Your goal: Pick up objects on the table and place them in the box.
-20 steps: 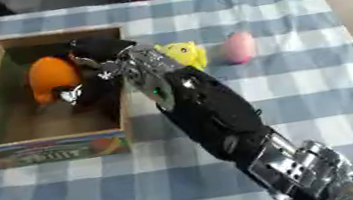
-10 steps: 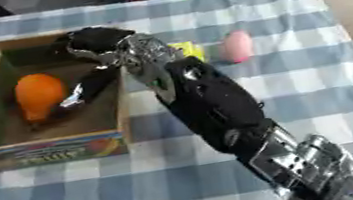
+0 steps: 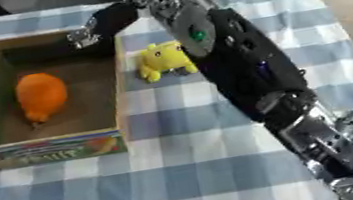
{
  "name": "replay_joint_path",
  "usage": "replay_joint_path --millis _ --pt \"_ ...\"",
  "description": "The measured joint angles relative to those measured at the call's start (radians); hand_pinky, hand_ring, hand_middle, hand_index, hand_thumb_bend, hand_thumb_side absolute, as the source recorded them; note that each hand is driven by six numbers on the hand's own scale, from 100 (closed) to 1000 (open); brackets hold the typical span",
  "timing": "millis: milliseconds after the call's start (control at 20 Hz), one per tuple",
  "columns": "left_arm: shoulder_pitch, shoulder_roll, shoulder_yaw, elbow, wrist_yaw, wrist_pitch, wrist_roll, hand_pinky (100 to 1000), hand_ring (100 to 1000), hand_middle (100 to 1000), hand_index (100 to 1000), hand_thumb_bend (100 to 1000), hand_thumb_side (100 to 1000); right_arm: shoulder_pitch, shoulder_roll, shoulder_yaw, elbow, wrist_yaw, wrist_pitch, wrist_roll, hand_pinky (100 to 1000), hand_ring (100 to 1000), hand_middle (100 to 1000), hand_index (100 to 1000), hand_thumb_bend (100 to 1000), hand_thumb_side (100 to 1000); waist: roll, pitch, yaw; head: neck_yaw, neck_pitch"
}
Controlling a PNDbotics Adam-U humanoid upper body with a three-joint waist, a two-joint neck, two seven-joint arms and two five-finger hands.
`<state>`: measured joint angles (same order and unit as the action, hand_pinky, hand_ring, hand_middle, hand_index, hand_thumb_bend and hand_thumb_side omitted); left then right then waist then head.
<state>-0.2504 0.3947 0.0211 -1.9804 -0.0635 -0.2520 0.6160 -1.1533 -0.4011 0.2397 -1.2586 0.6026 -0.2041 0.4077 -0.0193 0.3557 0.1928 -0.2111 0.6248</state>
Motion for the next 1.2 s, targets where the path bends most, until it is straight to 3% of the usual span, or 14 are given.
replay_joint_path --millis 350,800,1200 --pt "0.004 0.000 0.001 0.000 -0.006 0.001 0.006 270 602 572 801 136 814 0.049 -0.112 -0.013 0.000 -0.016 0.020 0.008 766 881 844 971 762 780 0.012 -0.006 -0.018 0.015 0.001" --pt "0.004 0.000 0.001 0.000 -0.007 0.001 0.006 270 602 572 801 132 813 0.078 -0.132 -0.031 0.099 -0.024 -0.028 0.100 757 883 842 983 718 601 0.015 -0.006 -0.021 0.017 0.000" --pt "-0.001 0.000 0.002 0.000 -0.007 0.002 0.006 269 603 572 801 132 807 0.100 -0.135 -0.043 0.177 0.005 -0.073 0.140 748 877 832 978 691 547 0.011 -0.005 -0.016 0.017 -0.001"
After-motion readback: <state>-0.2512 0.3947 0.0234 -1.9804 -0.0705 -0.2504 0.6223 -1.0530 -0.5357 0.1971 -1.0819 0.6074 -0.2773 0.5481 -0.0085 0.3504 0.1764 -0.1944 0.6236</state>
